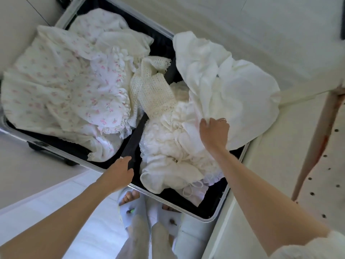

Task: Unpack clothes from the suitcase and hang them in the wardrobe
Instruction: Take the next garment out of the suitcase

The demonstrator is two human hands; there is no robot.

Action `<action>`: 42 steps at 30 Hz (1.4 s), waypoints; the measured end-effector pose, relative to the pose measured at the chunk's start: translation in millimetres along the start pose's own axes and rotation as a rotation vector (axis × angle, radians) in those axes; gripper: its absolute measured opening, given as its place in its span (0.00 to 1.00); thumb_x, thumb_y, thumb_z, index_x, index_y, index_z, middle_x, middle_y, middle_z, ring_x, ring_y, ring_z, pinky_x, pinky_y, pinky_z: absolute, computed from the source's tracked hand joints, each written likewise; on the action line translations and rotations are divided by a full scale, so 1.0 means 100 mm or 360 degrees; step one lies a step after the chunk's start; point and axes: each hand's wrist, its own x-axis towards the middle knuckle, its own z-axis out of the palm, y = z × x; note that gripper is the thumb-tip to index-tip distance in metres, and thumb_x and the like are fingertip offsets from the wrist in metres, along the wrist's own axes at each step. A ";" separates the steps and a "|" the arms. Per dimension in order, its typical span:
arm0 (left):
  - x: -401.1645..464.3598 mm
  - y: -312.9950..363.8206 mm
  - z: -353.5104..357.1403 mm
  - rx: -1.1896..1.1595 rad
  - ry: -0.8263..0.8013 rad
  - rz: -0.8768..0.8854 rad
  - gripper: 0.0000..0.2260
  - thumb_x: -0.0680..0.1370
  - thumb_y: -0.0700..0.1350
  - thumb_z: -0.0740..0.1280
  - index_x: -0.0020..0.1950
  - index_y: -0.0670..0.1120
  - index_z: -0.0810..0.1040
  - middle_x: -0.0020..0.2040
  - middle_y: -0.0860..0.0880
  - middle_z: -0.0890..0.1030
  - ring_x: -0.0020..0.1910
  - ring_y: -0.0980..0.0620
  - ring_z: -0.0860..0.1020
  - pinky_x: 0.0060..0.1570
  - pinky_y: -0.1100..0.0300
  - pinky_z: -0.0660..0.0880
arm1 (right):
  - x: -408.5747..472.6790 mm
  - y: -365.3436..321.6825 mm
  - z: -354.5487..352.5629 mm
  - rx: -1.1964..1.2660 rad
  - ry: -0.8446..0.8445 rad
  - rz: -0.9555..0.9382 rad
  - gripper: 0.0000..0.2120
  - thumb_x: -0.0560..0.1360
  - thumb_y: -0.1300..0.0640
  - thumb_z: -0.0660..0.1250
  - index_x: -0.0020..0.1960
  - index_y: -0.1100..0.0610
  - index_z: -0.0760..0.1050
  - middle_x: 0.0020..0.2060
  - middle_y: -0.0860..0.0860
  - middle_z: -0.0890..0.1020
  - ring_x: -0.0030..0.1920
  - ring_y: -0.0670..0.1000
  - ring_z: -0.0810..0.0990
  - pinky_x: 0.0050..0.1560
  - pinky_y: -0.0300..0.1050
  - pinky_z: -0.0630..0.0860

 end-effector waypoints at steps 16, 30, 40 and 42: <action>-3.14 1.64 -1.50 -0.0516 0.0074 0.0653 0.41 0.73 0.55 0.69 0.77 0.55 0.45 0.77 0.53 0.50 0.75 0.52 0.54 0.69 0.56 0.58 | -1.68 -1.23 -3.38 0.1255 -0.0272 0.0096 0.10 0.75 0.57 0.59 0.36 0.59 0.70 0.32 0.53 0.69 0.34 0.52 0.68 0.34 0.42 0.62; -5.36 1.07 -1.83 -0.1145 0.0891 0.1095 0.08 0.77 0.36 0.61 0.53 0.44 0.75 0.42 0.49 0.77 0.39 0.57 0.75 0.37 0.72 0.71 | -3.68 -2.14 -4.31 0.1208 -0.0948 -0.0426 0.12 0.78 0.51 0.61 0.46 0.58 0.76 0.42 0.52 0.79 0.42 0.51 0.75 0.52 0.48 0.77; -6.89 -0.48 -1.83 -0.1521 0.0968 0.1106 0.14 0.80 0.36 0.55 0.41 0.46 0.77 0.30 0.56 0.81 0.32 0.56 0.79 0.33 0.66 0.75 | -5.09 -2.07 -3.29 0.0287 -0.1377 -0.1190 0.36 0.72 0.51 0.71 0.74 0.48 0.56 0.67 0.41 0.66 0.65 0.44 0.66 0.62 0.41 0.66; -7.24 -0.86 -1.81 -0.1507 0.1053 0.1111 0.12 0.80 0.39 0.57 0.39 0.44 0.75 0.24 0.56 0.76 0.28 0.56 0.75 0.32 0.64 0.73 | -5.53 -2.24 -3.08 0.0213 -0.1262 -0.1320 0.27 0.74 0.47 0.67 0.70 0.51 0.64 0.63 0.44 0.71 0.60 0.45 0.71 0.57 0.40 0.70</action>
